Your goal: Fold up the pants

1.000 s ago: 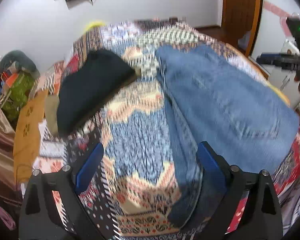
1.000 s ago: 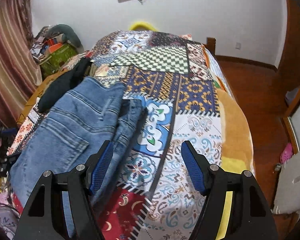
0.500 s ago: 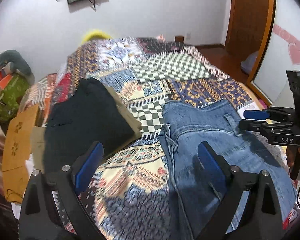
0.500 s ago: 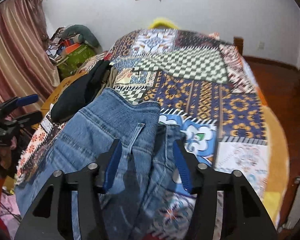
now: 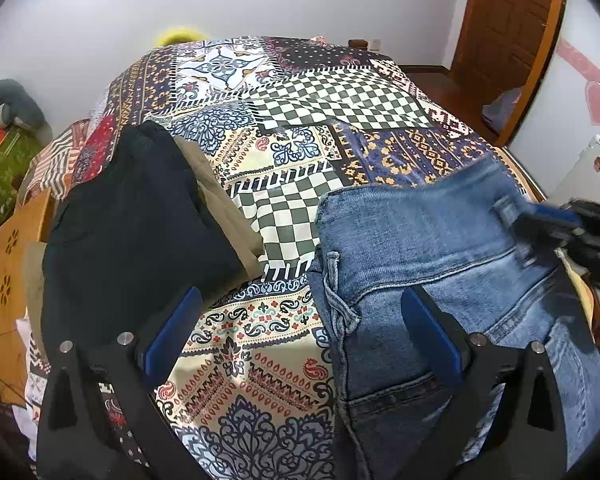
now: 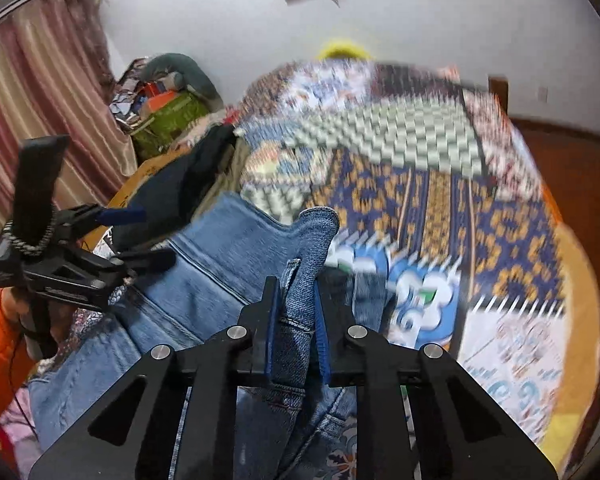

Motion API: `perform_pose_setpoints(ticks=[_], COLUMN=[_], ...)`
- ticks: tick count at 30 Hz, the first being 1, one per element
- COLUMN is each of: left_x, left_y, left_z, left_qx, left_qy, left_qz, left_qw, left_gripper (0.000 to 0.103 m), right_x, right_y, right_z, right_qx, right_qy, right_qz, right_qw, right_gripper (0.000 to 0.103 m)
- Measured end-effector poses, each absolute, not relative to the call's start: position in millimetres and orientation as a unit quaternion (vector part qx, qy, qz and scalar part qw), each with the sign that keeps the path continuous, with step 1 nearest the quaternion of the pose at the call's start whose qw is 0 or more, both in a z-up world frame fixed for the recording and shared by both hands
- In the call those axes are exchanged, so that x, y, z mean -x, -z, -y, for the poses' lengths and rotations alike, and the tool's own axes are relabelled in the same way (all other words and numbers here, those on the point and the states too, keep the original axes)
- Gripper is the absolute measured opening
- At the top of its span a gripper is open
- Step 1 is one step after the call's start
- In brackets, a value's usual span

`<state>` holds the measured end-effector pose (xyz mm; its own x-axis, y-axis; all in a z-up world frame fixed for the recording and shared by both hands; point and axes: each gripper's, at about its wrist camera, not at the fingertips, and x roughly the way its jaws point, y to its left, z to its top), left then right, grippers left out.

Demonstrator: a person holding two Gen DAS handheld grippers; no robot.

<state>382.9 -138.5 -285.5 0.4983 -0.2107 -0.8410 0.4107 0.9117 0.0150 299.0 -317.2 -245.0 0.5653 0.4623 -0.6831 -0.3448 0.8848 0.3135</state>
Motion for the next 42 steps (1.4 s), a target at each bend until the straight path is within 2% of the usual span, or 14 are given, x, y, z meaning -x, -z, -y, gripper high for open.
perform_pose_setpoints(ticks=[5, 9, 11, 15, 19, 20, 22, 24, 30, 33, 36, 42], left_x=[-383, -391, -393, -387, -369, -362, -347, -334, -319, -317, -310, -293], left_y=[283, 302, 305, 284, 252, 247, 242, 248, 292, 286, 275, 261], left_z=[147, 148, 145, 141, 134, 135, 139, 145, 150, 144, 141, 133], left_qx=[-0.127, -0.119, -0.108, -0.117, -0.105, -0.105, -0.117, -0.131, -0.141, -0.128, -0.137, -0.135], left_qy=[0.171, 0.177, 0.178, 0.162, 0.183, 0.190, 0.201, 0.207, 0.210, 0.208, 0.205, 0.220], left_qz=[-0.452, -0.473, -0.480, -0.466, -0.444, -0.439, -0.431, -0.433, -0.484, -0.484, -0.472, -0.472], left_qw=[0.866, 0.855, 0.852, 0.862, 0.871, 0.872, 0.872, 0.868, 0.838, 0.841, 0.846, 0.843], left_gripper=[0.102, 0.103, 0.103, 0.103, 0.103, 0.103, 0.103, 0.103, 0.103, 0.103, 0.103, 0.103], right_x=[-293, -304, -306, -306, -291, -287, -277, -265, -247, -242, -237, -225], right_y=[228, 269, 285, 271, 236, 230, 219, 211, 242, 269, 259, 236], right_z=[320, 322, 327, 330, 332, 332, 330, 324, 301, 296, 303, 323], right_qx=[-0.044, -0.028, -0.055, -0.052, -0.041, -0.042, -0.045, -0.040, -0.029, -0.038, -0.045, -0.049], right_qy=[-0.209, -0.186, -0.184, -0.177, -0.181, -0.186, -0.200, -0.212, -0.234, -0.231, -0.226, -0.196], right_qz=[-0.378, -0.425, -0.440, -0.438, -0.421, -0.417, -0.408, -0.401, -0.446, -0.471, -0.469, -0.456], right_qw=[0.901, 0.886, 0.877, 0.880, 0.888, 0.889, 0.890, 0.890, 0.863, 0.851, 0.853, 0.866], right_gripper=[0.014, 0.014, 0.014, 0.019, 0.019, 0.021, 0.032, 0.036, 0.036, 0.036, 0.037, 0.051])
